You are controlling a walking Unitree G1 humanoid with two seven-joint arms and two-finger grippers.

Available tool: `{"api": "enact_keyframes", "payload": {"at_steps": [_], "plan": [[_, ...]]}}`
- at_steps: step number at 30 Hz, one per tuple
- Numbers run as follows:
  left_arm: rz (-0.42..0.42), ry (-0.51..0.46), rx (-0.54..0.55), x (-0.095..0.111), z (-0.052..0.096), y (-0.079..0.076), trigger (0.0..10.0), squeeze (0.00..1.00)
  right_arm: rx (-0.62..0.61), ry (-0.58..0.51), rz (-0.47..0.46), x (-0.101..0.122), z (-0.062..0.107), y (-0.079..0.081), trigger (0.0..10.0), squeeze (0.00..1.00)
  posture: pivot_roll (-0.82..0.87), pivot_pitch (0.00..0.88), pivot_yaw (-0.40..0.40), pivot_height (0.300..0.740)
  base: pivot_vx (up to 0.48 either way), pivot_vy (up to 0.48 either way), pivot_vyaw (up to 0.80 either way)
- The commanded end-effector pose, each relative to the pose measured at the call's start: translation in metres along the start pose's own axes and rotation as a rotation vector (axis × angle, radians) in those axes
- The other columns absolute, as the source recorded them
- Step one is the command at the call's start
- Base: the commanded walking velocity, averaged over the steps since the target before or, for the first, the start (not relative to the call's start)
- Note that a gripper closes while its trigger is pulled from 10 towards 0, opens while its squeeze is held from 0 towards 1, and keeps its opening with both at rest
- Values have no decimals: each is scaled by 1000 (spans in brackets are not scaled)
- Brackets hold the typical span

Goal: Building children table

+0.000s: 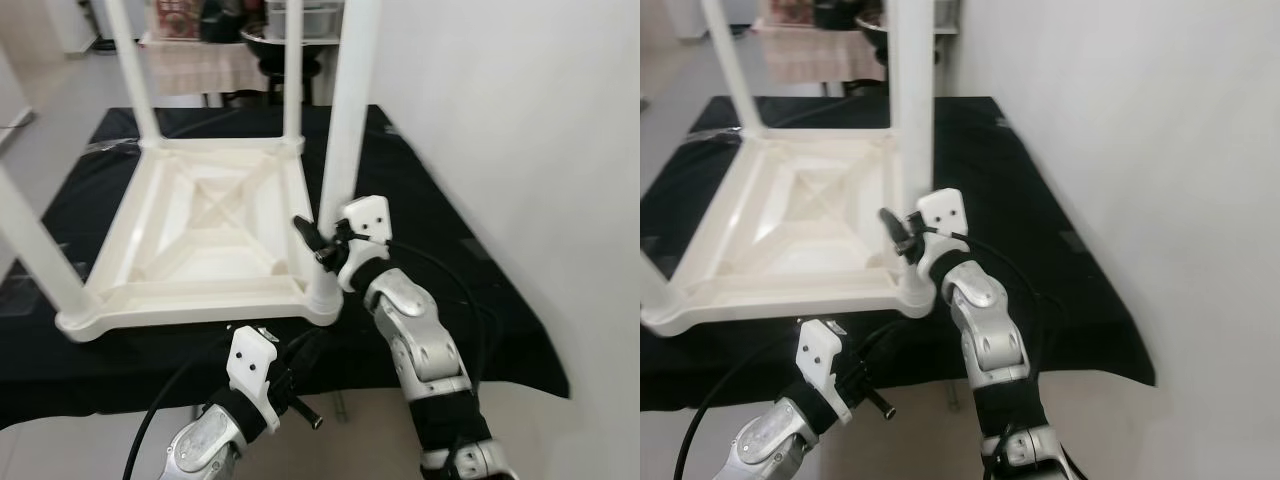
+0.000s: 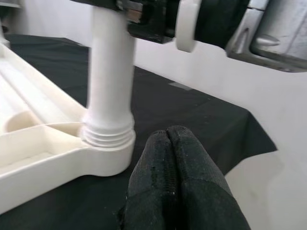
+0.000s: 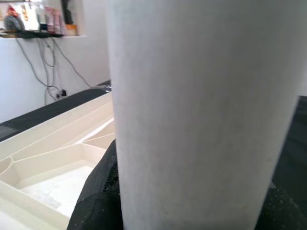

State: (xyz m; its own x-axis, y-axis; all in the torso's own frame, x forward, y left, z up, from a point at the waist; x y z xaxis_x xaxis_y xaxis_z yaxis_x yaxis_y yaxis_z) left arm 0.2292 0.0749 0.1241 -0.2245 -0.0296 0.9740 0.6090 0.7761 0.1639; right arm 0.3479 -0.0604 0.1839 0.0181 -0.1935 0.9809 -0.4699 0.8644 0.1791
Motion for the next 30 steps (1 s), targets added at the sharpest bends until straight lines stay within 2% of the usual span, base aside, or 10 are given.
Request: {"api": "enact_keyframes", "payload": {"at_steps": [1,3,4,5,6,10,11,13,27,30], "plan": [[-9,1,-13,2,-1,1,10000,0,-67,180,15,-40,7,-11,0,0,85,85,-56,740,0,0,0],[-9,1,-13,2,-1,1,10000,0,-51,172,15,-38,5,-9,4039,0,85,85,-56,740,0,0,0],[-9,-1,-13,3,-3,3,10000,0,-9,136,13,-29,1,-1,10000,141,79,85,-54,740,0,0,0],[-9,-1,-13,3,-3,3,10000,0,-9,136,13,-29,1,-1,10000,141,79,85,-54,740,0,0,0],[-8,-2,-12,3,-4,4,10000,0,69,94,0,-18,-5,7,10000,1000,83,84,-55,740,0,0,0],[-8,-4,-11,4,-4,3,10000,0,264,49,-33,3,-10,22,10000,945,82,84,-57,740,0,0,0],[-8,-5,-11,4,-4,3,10000,0,304,45,-34,6,-10,24,10000,396,82,84,-57,740,0,0,0],[-8,-5,-11,4,-4,3,10000,0,380,52,-29,9,-10,28,10000,0,80,84,-57,740,0,0,0],[-4,-5,-13,3,-4,1,10000,0,737,210,80,8,-17,8,10000,0,83,79,-64,740,0,0,0],[-4,-4,-14,2,-4,0,10000,0,759,221,29,11,-19,2,4627,0,81,75,-62,740,0,0,0]]}}
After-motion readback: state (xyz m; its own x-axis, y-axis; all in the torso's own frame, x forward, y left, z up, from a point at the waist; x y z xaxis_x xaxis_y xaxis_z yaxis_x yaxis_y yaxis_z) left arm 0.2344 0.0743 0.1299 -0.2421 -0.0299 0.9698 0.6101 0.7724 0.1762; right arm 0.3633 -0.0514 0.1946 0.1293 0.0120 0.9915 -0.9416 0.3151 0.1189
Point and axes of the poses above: a point about 5 cm out from each wrist's last joint towards the gripper, its own z axis pointing back from the gripper into the wrist, its own x axis along the axis of the wrist's last joint, y = z × x, the point moved 2 cm from there along -z, pointing out of the wrist towards the gripper, and after that the axes turned 13 degrees about -z, right-handed, at the moved point
